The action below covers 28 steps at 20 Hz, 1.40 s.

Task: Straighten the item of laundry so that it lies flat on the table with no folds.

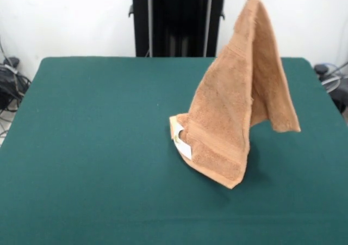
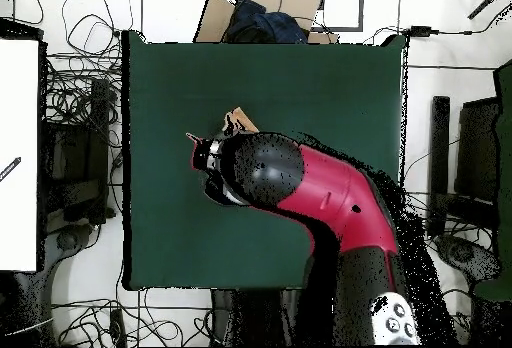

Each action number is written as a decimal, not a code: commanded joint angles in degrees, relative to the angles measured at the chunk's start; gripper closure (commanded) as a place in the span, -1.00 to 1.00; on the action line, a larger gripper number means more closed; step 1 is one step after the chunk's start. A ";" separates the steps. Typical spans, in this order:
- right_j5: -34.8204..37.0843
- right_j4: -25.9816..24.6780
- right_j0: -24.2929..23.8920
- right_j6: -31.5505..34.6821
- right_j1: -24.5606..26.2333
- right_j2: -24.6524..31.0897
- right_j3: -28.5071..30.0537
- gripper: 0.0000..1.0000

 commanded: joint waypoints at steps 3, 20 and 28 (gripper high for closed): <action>-7.96 4.61 -3.91 -2.68 -1.54 5.03 13.11 1.00; -11.05 -0.02 -8.51 -5.17 -3.72 5.54 18.37 1.00; -13.04 -4.20 -12.18 -7.26 -2.90 5.61 20.34 1.00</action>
